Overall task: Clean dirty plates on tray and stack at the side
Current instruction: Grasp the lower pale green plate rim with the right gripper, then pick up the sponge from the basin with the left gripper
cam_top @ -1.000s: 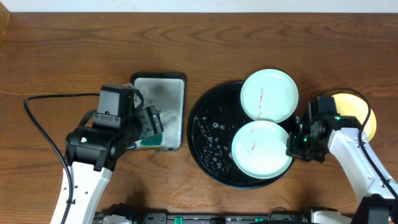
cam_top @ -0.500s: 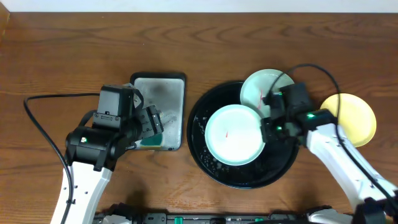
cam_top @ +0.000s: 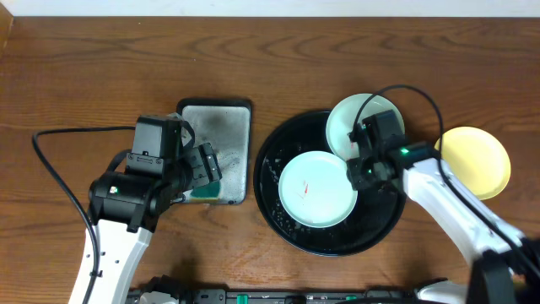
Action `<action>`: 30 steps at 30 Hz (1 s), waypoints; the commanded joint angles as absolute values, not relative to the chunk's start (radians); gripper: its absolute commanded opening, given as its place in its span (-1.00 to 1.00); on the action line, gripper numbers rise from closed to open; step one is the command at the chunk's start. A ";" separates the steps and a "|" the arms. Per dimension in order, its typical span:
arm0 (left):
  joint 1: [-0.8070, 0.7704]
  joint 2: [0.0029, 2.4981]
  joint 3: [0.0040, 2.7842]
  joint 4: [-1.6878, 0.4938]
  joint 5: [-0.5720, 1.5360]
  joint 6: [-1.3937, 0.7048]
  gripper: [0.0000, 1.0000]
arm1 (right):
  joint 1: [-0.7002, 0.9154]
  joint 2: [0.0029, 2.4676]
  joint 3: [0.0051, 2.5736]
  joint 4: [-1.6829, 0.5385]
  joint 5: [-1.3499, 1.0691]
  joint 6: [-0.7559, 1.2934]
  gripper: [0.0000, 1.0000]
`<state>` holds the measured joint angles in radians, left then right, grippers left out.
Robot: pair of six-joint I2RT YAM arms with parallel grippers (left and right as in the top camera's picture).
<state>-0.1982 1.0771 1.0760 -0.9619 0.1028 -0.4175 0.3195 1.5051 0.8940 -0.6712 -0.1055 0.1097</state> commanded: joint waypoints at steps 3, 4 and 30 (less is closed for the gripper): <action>-0.195 1.092 1.097 -0.949 0.083 -0.393 0.66 | 0.332 1.275 0.944 -0.688 -0.119 0.105 -0.10; -0.195 1.105 1.096 -0.953 0.064 -0.393 0.66 | 0.332 1.237 0.944 -0.695 -0.121 0.105 -0.08; -0.195 1.797 1.032 -0.743 -0.052 -0.378 -0.44 | 0.335 1.119 0.944 -0.874 -0.169 0.213 -0.20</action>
